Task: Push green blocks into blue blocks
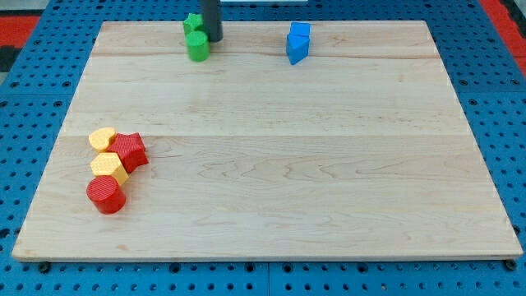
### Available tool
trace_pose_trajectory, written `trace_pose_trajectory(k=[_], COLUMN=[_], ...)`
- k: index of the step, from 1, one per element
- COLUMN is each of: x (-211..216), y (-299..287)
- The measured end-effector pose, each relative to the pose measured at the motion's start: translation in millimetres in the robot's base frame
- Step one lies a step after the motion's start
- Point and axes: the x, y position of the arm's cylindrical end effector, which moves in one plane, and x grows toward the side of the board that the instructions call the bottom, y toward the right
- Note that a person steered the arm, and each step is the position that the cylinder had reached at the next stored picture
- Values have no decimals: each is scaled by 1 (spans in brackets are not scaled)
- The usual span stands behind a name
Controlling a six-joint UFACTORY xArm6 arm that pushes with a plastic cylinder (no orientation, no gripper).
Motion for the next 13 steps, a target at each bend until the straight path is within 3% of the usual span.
trace_pose_trajectory(k=[1,2,3,6,8,9,10,11,12,13], x=[9,-17,-62,-53,-60,-7,31,45,80,53], y=[-85,-126,-105,56,-15,-120,-166,-133,-62,-24])
